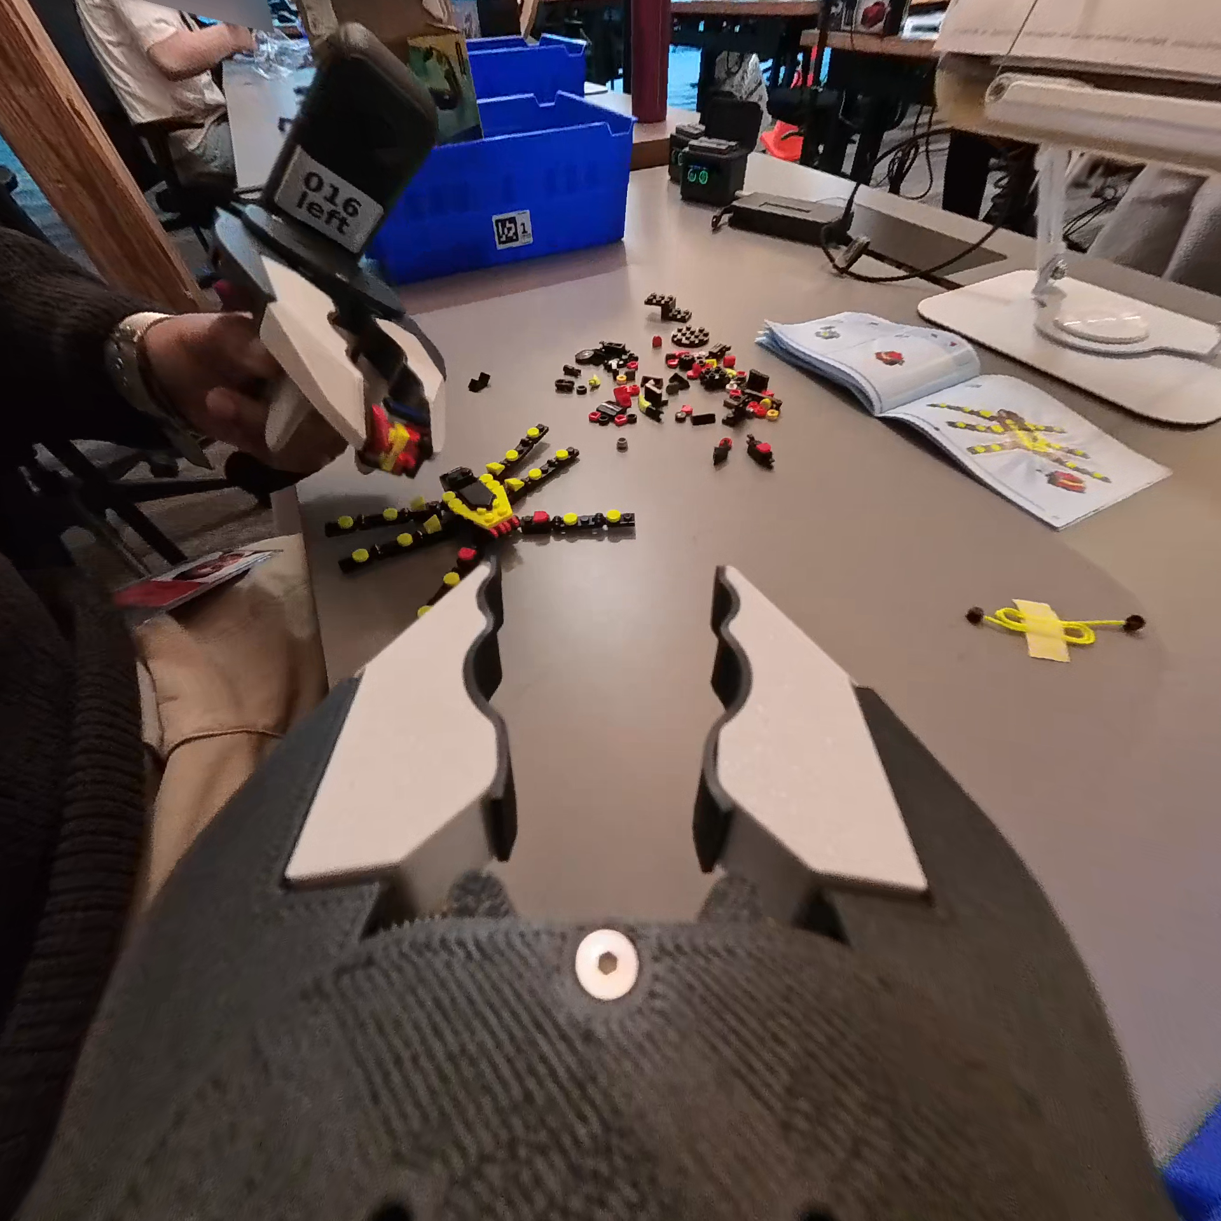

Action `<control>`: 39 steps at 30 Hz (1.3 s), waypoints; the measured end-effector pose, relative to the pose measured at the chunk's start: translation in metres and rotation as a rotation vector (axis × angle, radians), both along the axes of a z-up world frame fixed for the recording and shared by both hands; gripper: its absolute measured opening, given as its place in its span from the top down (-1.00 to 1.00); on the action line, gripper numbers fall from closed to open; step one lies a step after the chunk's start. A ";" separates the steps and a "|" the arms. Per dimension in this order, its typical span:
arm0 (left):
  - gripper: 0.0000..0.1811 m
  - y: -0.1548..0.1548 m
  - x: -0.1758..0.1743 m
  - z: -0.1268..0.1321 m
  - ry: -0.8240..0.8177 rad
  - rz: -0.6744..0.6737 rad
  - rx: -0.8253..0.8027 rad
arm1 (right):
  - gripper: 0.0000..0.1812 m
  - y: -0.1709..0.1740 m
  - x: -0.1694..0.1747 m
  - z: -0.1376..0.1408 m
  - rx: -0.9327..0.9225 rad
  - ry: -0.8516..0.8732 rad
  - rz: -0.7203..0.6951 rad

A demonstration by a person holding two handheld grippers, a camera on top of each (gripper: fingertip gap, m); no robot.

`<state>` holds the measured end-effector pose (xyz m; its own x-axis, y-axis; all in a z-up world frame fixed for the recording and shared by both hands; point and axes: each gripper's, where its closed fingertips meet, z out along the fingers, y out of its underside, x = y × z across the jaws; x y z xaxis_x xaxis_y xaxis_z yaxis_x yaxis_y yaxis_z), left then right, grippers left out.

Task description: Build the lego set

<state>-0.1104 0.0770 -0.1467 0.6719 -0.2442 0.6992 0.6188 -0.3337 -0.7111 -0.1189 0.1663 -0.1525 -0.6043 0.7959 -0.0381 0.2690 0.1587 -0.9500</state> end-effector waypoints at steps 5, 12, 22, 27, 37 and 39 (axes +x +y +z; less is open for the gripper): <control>0.81 -0.004 0.002 0.004 -0.026 -0.014 0.014 | 0.31 -0.009 -0.001 -0.008 0.019 -0.032 0.021; 0.80 -0.001 0.008 0.002 -0.008 -0.032 0.003 | 0.32 -0.010 0.001 -0.010 0.023 -0.033 0.032; 0.81 0.002 -0.002 0.007 -0.153 -0.012 0.037 | 0.40 -0.034 0.000 -0.016 0.015 -0.042 0.117; 0.81 0.003 -0.003 0.006 -0.140 -0.004 0.036 | 0.46 -0.040 -0.001 -0.019 0.012 -0.048 0.138; 0.81 0.000 -0.011 0.015 -0.265 0.009 0.082 | 1.00 -0.066 0.009 -0.017 0.055 0.086 0.373; 0.81 -0.001 -0.014 0.017 -0.291 0.011 0.094 | 1.00 -0.067 0.006 -0.021 0.115 0.120 0.375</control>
<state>-0.1239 0.0756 -0.1302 0.4500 -0.3107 0.8373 0.8040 -0.2671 -0.5312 -0.1128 0.0991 -0.1733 -0.8479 0.5148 0.1268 0.0607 0.3318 -0.9414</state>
